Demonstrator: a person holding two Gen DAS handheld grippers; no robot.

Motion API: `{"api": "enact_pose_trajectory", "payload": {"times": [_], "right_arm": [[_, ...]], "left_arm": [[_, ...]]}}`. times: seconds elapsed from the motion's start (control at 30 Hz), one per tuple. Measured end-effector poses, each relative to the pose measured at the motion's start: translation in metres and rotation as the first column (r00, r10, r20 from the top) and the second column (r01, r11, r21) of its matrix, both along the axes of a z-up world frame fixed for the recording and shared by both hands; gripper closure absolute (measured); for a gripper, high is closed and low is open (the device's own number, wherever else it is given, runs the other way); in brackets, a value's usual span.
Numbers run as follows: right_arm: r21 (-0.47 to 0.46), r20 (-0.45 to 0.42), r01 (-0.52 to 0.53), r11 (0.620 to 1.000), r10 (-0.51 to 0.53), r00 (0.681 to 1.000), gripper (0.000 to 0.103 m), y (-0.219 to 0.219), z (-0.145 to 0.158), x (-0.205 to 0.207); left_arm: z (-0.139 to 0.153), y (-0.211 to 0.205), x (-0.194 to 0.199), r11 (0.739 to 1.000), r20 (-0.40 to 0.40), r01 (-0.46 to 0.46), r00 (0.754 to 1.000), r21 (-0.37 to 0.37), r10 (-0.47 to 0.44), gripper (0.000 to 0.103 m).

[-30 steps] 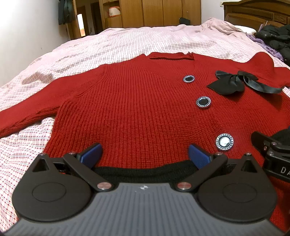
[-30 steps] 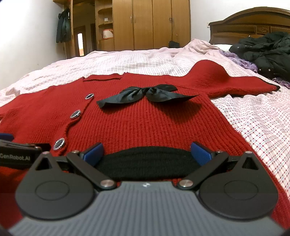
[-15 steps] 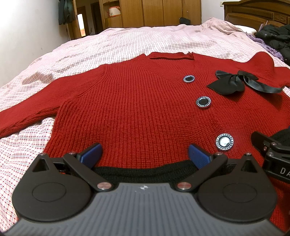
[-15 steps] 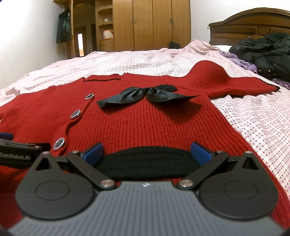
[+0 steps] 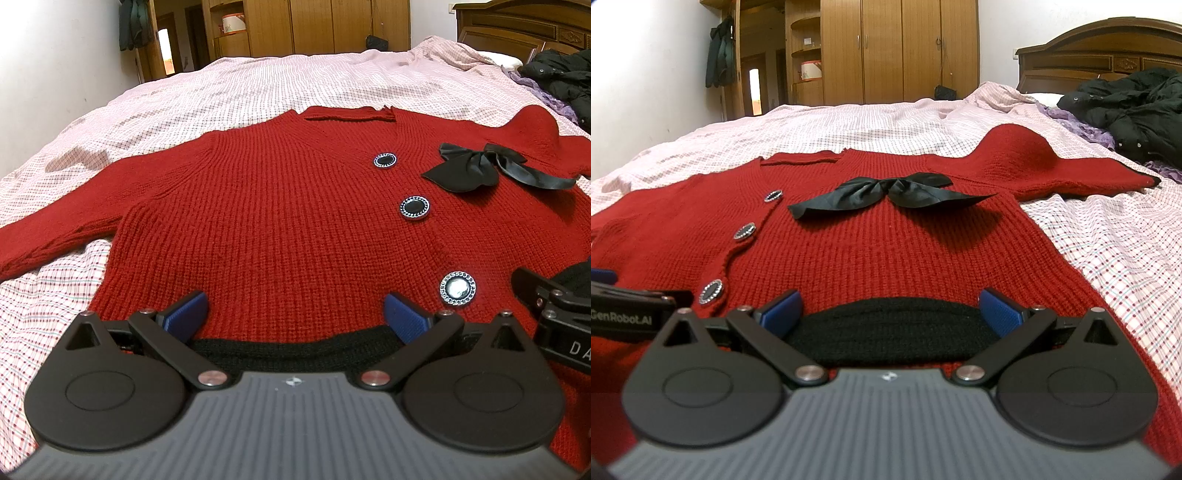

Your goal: Fold small clothes

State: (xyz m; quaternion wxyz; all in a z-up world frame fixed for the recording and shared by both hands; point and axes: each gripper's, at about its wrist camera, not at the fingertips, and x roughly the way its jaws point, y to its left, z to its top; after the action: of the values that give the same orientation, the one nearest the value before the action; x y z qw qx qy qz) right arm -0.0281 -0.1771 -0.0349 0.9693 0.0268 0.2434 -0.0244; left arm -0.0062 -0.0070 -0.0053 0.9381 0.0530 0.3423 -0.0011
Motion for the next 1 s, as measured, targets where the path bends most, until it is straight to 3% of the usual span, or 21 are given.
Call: {"api": "enact_pose_trajectory", "payload": {"times": [1.0], "right_arm": [[0.014,-0.021,-0.001,1.0,0.001,1.0,0.0,-0.0024,0.0047,0.0007]], "left_arm": [[0.0026,0.0023,0.0003,1.0,-0.013,-0.004,1.0,-0.014,0.004,0.0]]}}
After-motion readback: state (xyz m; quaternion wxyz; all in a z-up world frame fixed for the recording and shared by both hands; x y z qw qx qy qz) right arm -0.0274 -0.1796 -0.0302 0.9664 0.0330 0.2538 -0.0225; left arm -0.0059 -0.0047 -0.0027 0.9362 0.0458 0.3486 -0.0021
